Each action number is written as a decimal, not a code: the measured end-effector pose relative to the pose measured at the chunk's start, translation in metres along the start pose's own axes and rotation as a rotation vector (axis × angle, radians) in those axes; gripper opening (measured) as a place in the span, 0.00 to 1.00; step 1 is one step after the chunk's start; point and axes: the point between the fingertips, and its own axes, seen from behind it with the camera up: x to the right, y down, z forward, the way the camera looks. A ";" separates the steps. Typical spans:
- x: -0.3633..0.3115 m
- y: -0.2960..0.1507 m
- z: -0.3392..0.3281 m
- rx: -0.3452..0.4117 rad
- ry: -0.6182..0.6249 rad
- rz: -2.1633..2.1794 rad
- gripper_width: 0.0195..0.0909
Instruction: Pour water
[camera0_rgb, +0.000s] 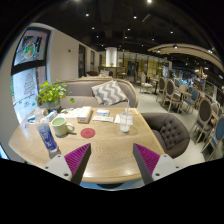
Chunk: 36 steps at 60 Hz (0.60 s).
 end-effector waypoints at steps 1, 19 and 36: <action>0.000 0.001 0.000 -0.003 0.000 -0.003 0.93; -0.069 0.053 0.000 -0.076 -0.043 -0.012 0.92; -0.210 0.069 0.002 -0.070 -0.125 -0.011 0.93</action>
